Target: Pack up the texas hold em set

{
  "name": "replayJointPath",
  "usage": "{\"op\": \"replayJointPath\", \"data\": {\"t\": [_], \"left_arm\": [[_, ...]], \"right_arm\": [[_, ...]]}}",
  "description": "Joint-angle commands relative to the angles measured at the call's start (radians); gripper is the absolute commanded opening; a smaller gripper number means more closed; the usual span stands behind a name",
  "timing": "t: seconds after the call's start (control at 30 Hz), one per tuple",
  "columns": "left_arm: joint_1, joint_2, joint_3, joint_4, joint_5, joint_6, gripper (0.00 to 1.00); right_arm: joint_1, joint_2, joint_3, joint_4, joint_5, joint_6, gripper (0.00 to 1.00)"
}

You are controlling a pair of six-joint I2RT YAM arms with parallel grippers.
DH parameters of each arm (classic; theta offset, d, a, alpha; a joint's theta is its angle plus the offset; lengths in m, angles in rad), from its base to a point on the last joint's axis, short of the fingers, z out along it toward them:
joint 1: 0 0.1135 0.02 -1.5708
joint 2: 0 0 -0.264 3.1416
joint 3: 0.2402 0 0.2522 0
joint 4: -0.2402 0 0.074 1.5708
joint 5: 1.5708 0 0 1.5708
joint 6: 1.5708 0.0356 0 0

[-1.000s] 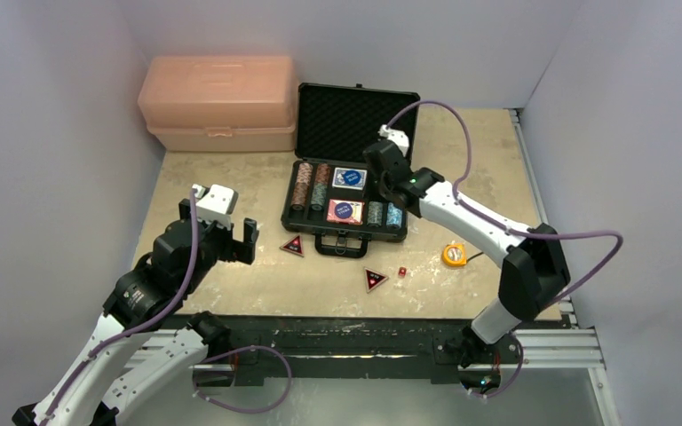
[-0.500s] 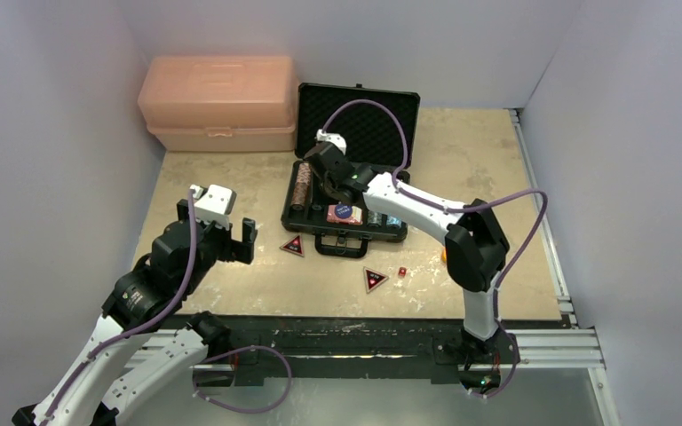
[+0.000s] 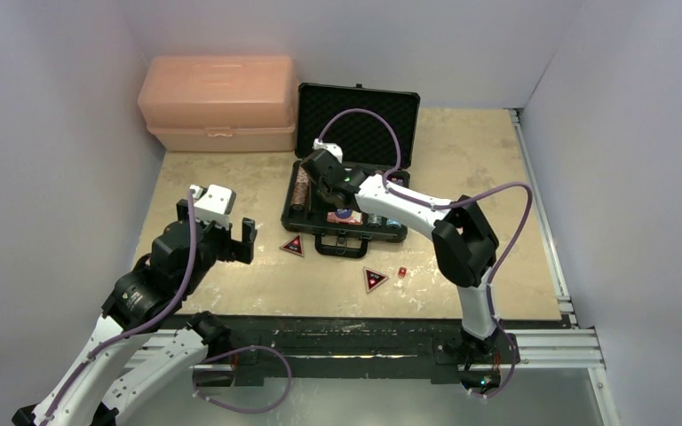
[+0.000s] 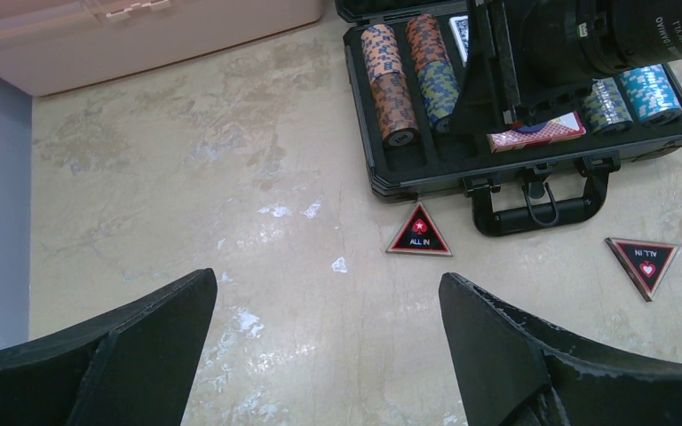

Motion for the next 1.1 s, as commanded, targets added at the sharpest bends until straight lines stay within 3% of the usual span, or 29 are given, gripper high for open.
{"op": "replayJointPath", "data": {"t": [0.0, 0.9, 1.07], "left_arm": [[-0.002, -0.005, -0.008, 0.019, -0.009, 0.016, 0.96], [-0.001, -0.001, -0.009, 0.018, -0.011, 0.016, 0.96], [-0.002, 0.001, -0.008, 0.018, -0.011, 0.016, 0.96]], "right_arm": [[0.012, 0.015, 0.048, 0.003, -0.011, 0.017, 0.0], [0.013, 0.047, 0.031, 0.036, -0.041, 0.019, 0.0], [0.014, 0.045, 0.025, 0.047, -0.045, 0.009, 0.05]]}}
